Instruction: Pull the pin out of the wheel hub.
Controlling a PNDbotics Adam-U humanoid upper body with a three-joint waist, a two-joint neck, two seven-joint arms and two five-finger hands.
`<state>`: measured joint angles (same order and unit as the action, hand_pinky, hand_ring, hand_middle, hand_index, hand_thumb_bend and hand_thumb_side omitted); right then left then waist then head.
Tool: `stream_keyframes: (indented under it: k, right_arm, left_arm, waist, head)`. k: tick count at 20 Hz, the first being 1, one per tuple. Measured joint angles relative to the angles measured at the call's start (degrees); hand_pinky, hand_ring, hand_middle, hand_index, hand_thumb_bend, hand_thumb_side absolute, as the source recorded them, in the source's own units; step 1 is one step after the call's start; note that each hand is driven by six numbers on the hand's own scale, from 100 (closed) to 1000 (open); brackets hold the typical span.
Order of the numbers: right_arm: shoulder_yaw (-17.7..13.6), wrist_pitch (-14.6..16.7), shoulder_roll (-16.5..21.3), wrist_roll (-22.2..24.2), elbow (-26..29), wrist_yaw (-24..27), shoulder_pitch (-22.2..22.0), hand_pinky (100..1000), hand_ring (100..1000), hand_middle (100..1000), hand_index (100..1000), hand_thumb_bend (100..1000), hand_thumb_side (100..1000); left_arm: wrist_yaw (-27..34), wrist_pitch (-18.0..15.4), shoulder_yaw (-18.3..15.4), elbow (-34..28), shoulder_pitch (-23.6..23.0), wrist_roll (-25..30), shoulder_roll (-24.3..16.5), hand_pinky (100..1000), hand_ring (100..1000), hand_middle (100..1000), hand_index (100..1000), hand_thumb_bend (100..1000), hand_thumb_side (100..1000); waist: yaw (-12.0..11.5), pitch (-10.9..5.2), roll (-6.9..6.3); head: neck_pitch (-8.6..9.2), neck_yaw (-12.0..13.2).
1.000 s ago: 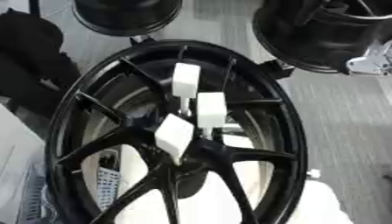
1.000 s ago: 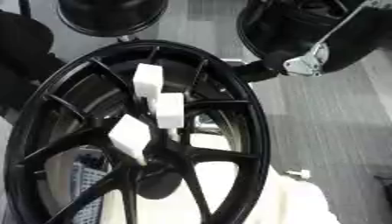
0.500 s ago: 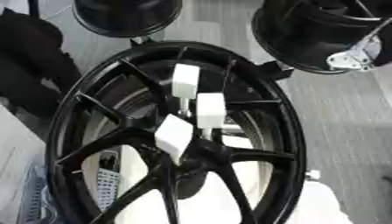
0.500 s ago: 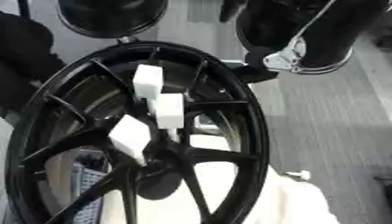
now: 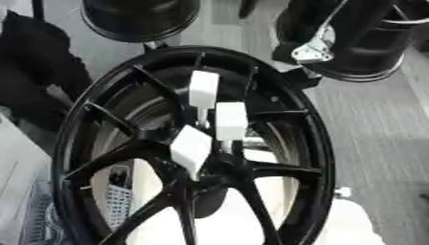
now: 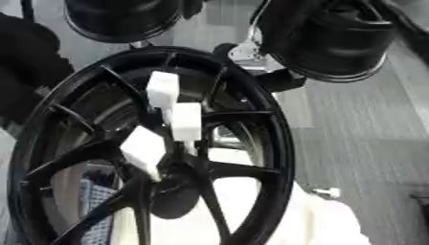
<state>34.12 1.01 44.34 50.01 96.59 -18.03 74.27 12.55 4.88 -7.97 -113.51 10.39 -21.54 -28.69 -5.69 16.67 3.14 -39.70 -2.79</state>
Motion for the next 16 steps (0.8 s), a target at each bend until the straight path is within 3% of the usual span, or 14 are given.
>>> stream_keyframes:
  k: [8,15,16]
  right_arm:
    - [2.02,6.42,-4.95,-2.58,-7.34,-4.76,2.48,921,876,807,855,324,325]
    - [2.97,11.48,-6.26,-5.81,-8.83,-6.70,2.93,926,881,815,861,379,283]
    - [3.01,12.11,-6.26,-6.20,-8.82,-6.96,2.97,932,888,827,869,455,248]
  left_arm:
    - [0.01,0.02,0.04,-0.02,0.80,0.15,-0.05,775,751,736,813,558,338]
    - [0.00,-0.12,0.25,-0.04,1.34,0.34,-0.57,775,750,735,813,558,338]
    - [-0.01,-0.14,0.33,-0.04,1.37,0.37,-0.62,774,750,735,813,558,338]
  waist:
    - [-1.31,1.11,0.95]
    - [-3.02,2.34,2.17]
    - [-3.09,2.44,2.26]
  head:
    - [0.08,-1.09]
    - [0.51,-2.42]
    - [0.51,-2.60]
